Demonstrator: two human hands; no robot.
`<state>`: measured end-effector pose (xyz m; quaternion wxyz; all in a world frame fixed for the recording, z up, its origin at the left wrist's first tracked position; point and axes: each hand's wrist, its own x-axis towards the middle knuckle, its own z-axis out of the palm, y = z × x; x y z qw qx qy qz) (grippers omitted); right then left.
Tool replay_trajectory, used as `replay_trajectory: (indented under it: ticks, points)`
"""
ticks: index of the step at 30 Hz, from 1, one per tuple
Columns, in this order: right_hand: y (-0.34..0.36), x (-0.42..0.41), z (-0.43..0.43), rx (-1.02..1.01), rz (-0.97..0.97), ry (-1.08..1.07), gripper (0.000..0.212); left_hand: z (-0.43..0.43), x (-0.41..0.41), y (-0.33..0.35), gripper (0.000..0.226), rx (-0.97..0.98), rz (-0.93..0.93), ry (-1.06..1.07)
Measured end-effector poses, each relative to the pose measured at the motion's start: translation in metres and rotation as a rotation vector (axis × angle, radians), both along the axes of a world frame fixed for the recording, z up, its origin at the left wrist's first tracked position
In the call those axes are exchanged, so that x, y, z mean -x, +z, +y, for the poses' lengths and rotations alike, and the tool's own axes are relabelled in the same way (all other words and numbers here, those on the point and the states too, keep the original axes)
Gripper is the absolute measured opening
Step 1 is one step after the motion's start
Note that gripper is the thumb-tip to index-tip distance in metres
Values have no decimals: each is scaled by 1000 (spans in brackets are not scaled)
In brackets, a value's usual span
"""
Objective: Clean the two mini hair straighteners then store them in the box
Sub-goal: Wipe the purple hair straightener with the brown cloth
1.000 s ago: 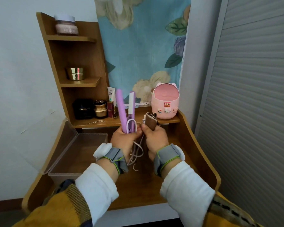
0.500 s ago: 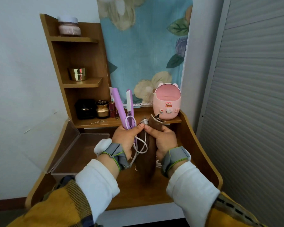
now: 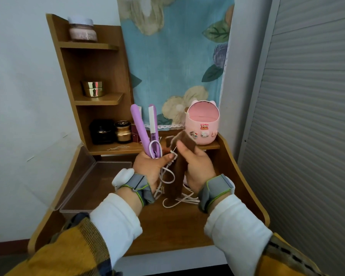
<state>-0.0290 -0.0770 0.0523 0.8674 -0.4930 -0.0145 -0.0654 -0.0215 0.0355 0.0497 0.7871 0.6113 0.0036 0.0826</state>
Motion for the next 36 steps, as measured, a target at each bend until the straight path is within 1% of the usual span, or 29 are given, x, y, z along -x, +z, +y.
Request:
replay_trajectory:
  ticks: [1,3,5,7,8,11,12,13,15,17,20,23,24,25,26,28,29,30,31,33,36]
  points:
    - [-1,-2,2,102,-37,-1,16,0,0,-1,15,8,15,-2]
    - [-4,-9,1,276,-100,-90,20,-2,1,-5,17,23,28,-5]
    - [-5,-12,-1,328,-142,-171,24,-4,3,-6,20,38,25,-8]
    - [-4,-10,0,326,-161,-233,24,-7,4,-6,22,90,31,-42]
    - [-4,-8,1,250,-149,-247,23,-8,5,-4,22,124,38,-62]
    - [-3,-2,5,-146,2,-168,15,-10,4,5,23,244,51,-93]
    - [-2,-1,4,-202,42,-136,17,-9,2,6,23,281,55,-89]
    - [-2,0,3,-203,50,-103,18,-8,1,7,24,305,58,-83]
    - [-1,2,3,-155,8,-42,16,-7,-1,6,24,290,48,-76]
    - [0,2,5,-100,-27,-50,17,-7,1,2,24,231,46,-79]
    - [-2,-4,7,-25,-97,-191,25,-10,4,1,23,246,90,-76]
    - [-2,-7,3,217,-160,-337,32,-12,2,0,21,252,120,-75]
    - [0,-7,3,245,-163,-354,32,-13,2,0,21,242,117,-67]
    - [1,-6,3,214,-154,-362,32,-14,1,1,21,229,109,-59]
    - [4,-3,5,118,-127,-350,30,-15,2,3,21,212,95,-53]
    - [9,1,8,-149,-25,-285,21,-16,3,8,23,182,62,-59]
    - [11,1,6,-248,19,-272,18,-16,4,10,23,184,49,-65]
    - [12,0,2,-301,48,-293,17,-14,5,12,23,200,39,-63]
    - [11,-5,-6,-294,53,-348,17,-12,3,15,23,229,31,-48]
    - [11,-15,-22,-141,-1,-479,19,-5,-1,21,23,303,20,3]
    - [14,-22,-38,229,-32,-616,18,-2,-5,38,23,440,14,-23]
